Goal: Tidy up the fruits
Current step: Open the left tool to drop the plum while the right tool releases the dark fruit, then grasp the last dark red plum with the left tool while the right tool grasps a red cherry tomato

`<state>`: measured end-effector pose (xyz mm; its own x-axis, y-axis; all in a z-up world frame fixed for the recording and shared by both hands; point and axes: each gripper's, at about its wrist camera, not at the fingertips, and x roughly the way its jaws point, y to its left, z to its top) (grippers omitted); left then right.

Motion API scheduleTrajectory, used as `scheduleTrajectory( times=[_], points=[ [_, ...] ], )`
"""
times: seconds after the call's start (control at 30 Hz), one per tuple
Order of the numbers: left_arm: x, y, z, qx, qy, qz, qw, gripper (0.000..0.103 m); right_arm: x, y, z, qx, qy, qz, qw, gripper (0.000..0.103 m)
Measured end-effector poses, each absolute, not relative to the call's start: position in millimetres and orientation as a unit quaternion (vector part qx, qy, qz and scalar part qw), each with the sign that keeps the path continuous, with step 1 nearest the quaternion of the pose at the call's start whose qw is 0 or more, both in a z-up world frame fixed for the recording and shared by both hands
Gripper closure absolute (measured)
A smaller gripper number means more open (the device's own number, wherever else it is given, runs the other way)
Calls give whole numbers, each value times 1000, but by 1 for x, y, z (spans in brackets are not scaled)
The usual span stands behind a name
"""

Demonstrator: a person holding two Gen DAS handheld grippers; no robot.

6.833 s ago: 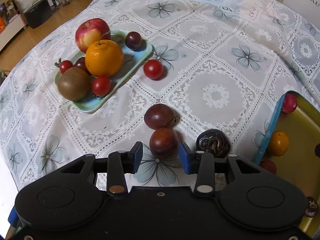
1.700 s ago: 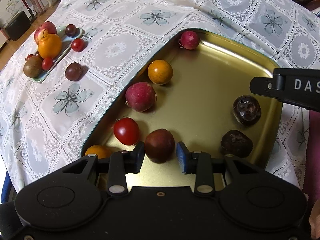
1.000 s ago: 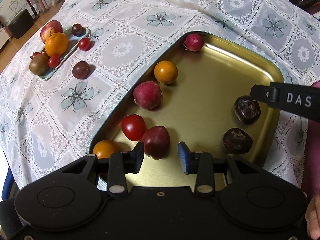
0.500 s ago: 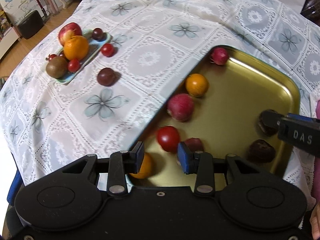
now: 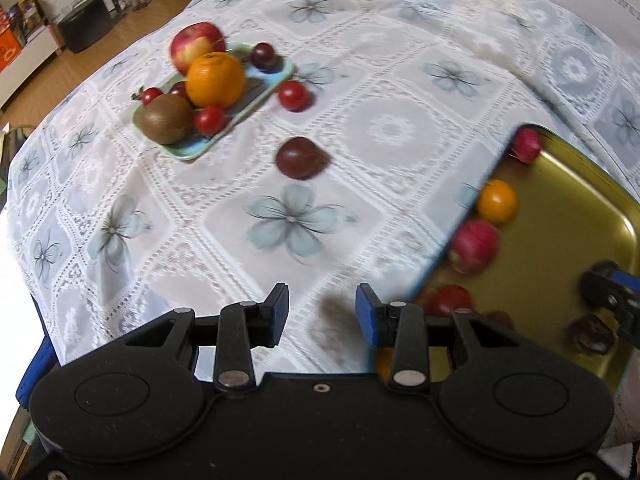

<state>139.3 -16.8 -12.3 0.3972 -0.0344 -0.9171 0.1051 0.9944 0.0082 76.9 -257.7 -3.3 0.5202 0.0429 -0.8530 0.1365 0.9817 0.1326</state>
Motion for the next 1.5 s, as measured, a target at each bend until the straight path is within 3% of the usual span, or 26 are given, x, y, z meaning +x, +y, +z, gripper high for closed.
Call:
scheduleTrajectory(
  times=[0.33, 0.73, 1.23, 1.5],
  points=[
    [197, 50, -40, -3, 561, 14, 828, 56, 89, -252, -19, 135, 543, -45, 828, 56],
    [216, 85, -57, -34, 566, 12, 824, 54, 164, -164, 29, 68, 539, -4, 839, 56],
    [223, 146, -50, -74, 530, 116, 837, 55, 320, -31, -17, -30, 569, 30, 822, 57],
    [225, 162, -48, -59, 505, 193, 839, 55, 357, -13, -51, -36, 582, 12, 812, 57]
  ],
)
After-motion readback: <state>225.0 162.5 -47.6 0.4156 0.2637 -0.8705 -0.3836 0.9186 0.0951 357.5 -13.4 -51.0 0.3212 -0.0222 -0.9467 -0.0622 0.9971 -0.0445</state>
